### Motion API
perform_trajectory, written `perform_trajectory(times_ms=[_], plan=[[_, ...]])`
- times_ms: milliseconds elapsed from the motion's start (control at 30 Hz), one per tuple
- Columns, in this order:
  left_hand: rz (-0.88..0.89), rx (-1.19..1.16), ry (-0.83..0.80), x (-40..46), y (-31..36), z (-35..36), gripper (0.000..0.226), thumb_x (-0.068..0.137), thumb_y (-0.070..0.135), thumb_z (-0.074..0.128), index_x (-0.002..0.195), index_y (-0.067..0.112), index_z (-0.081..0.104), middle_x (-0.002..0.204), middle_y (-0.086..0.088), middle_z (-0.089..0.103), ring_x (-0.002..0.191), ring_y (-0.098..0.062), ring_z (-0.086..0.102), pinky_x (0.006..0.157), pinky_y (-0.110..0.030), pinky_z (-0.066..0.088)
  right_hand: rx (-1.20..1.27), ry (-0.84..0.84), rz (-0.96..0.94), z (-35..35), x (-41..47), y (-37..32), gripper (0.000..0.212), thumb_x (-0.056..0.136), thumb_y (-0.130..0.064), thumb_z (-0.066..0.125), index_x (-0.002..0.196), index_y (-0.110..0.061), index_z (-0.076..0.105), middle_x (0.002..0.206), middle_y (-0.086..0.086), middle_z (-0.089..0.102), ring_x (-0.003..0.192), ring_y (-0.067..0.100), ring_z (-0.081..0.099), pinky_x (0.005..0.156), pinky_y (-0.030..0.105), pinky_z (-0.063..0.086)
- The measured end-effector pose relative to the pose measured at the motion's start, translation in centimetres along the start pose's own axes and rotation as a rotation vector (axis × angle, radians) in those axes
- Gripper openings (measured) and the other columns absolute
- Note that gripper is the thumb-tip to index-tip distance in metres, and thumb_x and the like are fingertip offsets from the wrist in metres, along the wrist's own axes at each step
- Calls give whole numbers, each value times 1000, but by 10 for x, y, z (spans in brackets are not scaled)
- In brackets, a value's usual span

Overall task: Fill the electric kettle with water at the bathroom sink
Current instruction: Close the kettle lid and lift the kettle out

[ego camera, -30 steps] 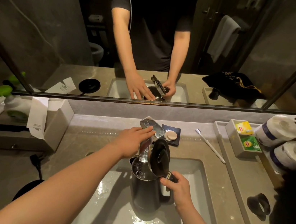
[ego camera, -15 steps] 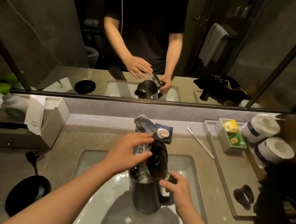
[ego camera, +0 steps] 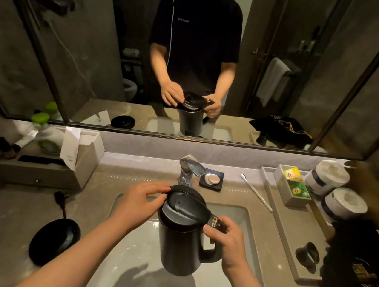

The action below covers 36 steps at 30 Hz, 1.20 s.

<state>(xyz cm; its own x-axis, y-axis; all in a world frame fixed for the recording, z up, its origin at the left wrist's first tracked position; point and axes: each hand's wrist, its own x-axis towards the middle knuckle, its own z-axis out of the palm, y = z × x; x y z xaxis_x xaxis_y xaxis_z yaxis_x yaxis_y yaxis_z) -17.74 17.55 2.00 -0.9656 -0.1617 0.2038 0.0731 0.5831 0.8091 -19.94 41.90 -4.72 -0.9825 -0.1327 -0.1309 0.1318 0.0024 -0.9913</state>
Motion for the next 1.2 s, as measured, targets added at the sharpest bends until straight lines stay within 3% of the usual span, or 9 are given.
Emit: perform_trajectory(times_ms=[333,467,567,700,800,867,1033,1133,1200], plan=[[106,50,107,-16,6,-42,28,87,13,63,112,25,69,116,14,64,112,-3,55,97,-22,39,77,-55,-170,32,3,-53,63,52,-32,82,88,14,61,69,15,54,63,20,49,51,25,44],[17,-13,64,-25,2,-53,33,88,22,63,120,30,63,127,14,58,118,-1,49,99,-23,37,92,-99,-178,46,3,-62,59,53,-30,83,82,14,57,67,14,50,60,19,47,49,23,43],[-180,-197,181,-37,1,-61,44,86,32,65,129,28,55,127,14,53,113,-3,51,88,-21,39,87,-133,-177,58,4,-64,56,54,-29,84,76,11,53,65,13,47,59,19,45,49,24,43],[-343,-468,255,-55,-3,-76,15,89,30,61,92,38,73,100,8,70,96,-11,61,82,-33,46,87,-186,-187,83,4,-66,60,54,-30,84,82,14,54,67,13,48,62,21,46,51,25,44],[-415,-538,293,-71,-13,-89,20,93,30,55,105,32,71,106,8,70,104,-11,61,88,-38,47,61,-262,-175,108,0,-62,59,55,-30,83,84,14,55,67,12,51,63,21,48,56,30,44],[-458,-544,340,-81,-25,-100,23,93,30,54,111,31,68,110,9,69,105,-10,60,84,-34,47,17,-339,-166,128,-2,-59,55,59,-31,82,88,10,59,71,10,56,66,18,52,63,33,45],[-521,-581,505,-107,-57,-134,22,92,23,56,107,30,70,103,8,72,101,-11,64,86,-33,47,-179,-538,-196,182,-3,-51,35,74,-30,77,92,-4,63,74,2,59,67,3,52,64,19,45],[-538,-602,540,-116,-70,-153,26,94,20,53,97,38,73,99,12,72,93,-3,65,74,-21,50,-284,-632,-236,213,-3,-44,40,78,-36,73,97,-3,61,84,21,61,74,11,50,69,31,44],[-565,-602,556,-120,-80,-166,27,95,21,52,100,39,72,102,14,72,94,-3,64,72,-17,49,-332,-664,-246,233,-1,-40,39,81,-36,73,98,-3,60,81,14,59,73,11,48,69,33,42]])
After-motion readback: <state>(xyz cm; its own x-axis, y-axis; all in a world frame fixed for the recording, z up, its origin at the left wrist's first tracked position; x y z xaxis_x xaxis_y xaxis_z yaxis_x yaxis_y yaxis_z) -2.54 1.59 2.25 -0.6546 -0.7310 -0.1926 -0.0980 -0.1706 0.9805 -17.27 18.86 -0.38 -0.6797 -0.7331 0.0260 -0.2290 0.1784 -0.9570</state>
